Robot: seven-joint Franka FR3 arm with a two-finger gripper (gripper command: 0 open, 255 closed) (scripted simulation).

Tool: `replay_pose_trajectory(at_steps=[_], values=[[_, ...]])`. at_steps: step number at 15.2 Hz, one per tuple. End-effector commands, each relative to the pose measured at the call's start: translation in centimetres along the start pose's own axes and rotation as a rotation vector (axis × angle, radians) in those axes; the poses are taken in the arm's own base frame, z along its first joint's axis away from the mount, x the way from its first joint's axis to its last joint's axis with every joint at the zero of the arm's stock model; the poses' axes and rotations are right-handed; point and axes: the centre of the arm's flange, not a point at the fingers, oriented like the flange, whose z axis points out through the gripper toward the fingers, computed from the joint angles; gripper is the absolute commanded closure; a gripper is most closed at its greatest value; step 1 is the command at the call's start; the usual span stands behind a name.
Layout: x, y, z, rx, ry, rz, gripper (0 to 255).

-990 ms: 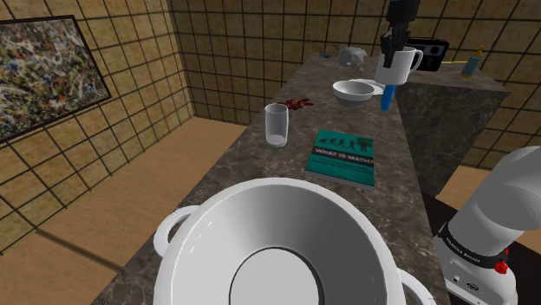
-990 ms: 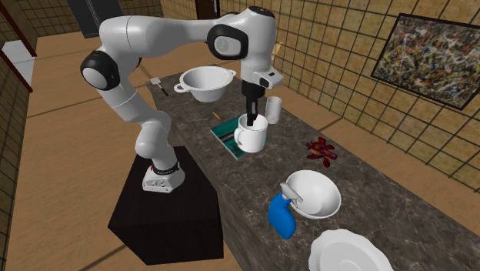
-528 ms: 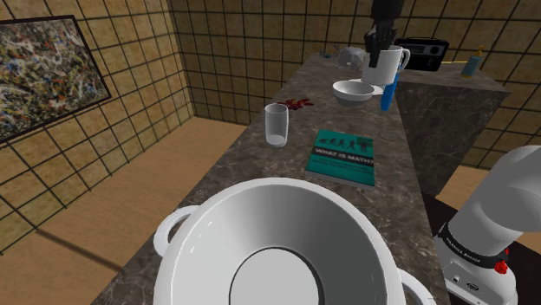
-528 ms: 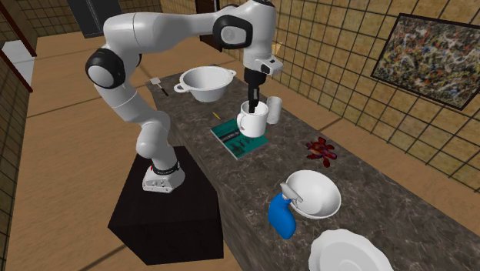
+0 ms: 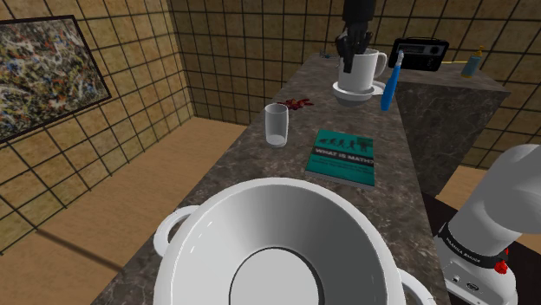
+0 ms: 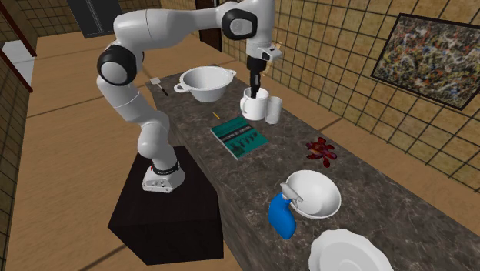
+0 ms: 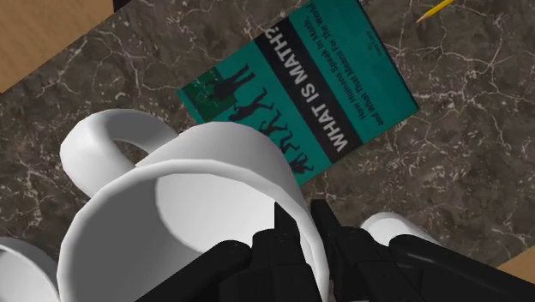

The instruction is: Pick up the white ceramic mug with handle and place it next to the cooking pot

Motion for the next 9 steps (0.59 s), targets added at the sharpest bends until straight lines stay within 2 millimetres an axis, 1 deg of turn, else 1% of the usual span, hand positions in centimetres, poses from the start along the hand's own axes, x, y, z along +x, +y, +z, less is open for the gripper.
replay_pose_trajectory(at_steps=[1, 9], values=[[0.3, -2.6, -0.2, 0.000, 0.001, 0.002, 255], [2.0, -13.0, -0.5, 0.000, 0.001, 0.002, 255]])
